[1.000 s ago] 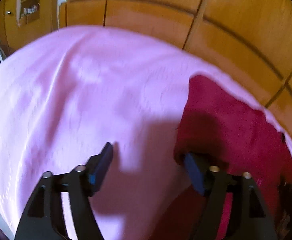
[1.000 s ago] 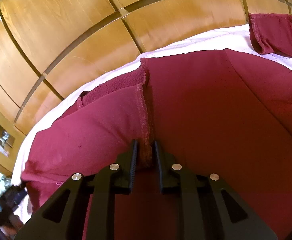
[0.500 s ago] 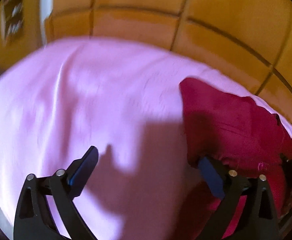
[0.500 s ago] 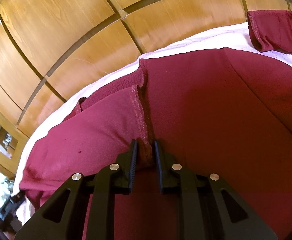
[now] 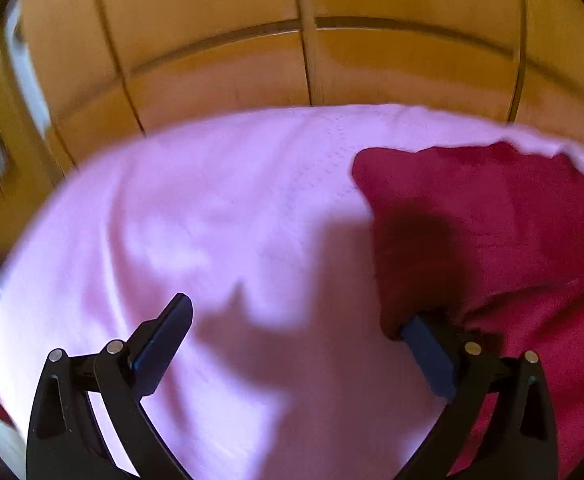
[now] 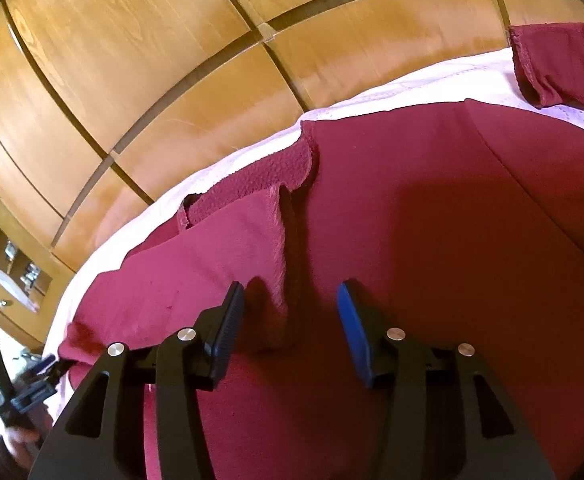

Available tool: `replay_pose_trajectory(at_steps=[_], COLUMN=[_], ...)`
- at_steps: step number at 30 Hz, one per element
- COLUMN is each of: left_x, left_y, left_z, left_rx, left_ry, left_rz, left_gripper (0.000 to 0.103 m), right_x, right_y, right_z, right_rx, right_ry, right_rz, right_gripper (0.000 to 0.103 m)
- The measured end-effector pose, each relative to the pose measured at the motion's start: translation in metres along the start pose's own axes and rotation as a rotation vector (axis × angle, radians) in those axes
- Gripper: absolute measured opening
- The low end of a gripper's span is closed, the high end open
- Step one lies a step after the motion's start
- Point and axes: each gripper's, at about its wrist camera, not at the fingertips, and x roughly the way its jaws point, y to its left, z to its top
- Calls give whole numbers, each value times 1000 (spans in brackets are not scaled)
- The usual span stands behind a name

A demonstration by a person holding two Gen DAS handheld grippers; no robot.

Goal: Fold small clothes

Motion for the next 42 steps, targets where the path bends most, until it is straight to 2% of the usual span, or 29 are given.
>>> replay_pose_trajectory(at_steps=[2,4,5,7,8,9,11,15,16,18,19,20,23,26,27,28,31,33,36,38,42], left_x=[6,1,-6,-15,-21,-25,-36,-62,-64,-62,-60,-56,-38,-1,13,20,21,21,22,24,22], left_y=[1,-5,-9,-13,-10,-6,7,26,20,-1,-18,-37,-82,-108,-112,-110,-105,-102,-100,-107,-115], left_z=[1,-11,-21,-40,-49,-53,-53,-24,-15,-1,6,13,27,30,31,33,34,33,30,32,32], left_rx=[40,149,232,363,392,383,292,-30,-70,-78,-57,-36,-17,6,28,16,6,-11,-14,-1,18], left_ry=[63,84,65,38,20,11,-8,-124,-140,-153,-159,-167,-158,-59,-9,0,-2,-1,-12,-25,-52], left_rz=[-90,-184,-192,-158,-146,-147,-166,-274,-294,-306,-287,-253,-147,-25,-13,-30,-46,-66,-63,-42,-5], left_gripper=[101,101,101,101,101,101,101,100,100,100,100,100,100,100,101,101,101,101,101,101,101], right_x=[-1,-1,-1,-1,0,0,0,1,1,-6,-13,-19,-34,-39,-42,-43,-47,-54,-72,-89,-100], right_y=[1,1,1,2,2,3,4,6,7,10,10,10,-3,-23,-27,-27,-25,-25,-34,-51,-86], right_z=[-1,-1,-1,-1,-1,-1,-2,-2,-2,-3,-5,-6,-8,-6,-5,-3,11,24,56,82,124], right_rx=[-1,2,3,0,-1,-2,-7,-24,-33,-43,-43,-37,35,138,144,130,18,-71,-183,-207,-219], right_ry=[-3,-5,-5,-4,-4,-4,-3,1,-3,-38,-74,-109,-182,-161,-141,-123,-65,-67,-121,-169,-189], right_rz=[-3,-2,-2,-5,-6,-4,-3,-3,-6,-27,-45,-61,-100,-120,-112,-118,-155,-172,-270,-361,-554], right_gripper=[48,48,48,48,48,50,52,59,65,78,89,92,92,92,92,92,92,88,88,88,89])
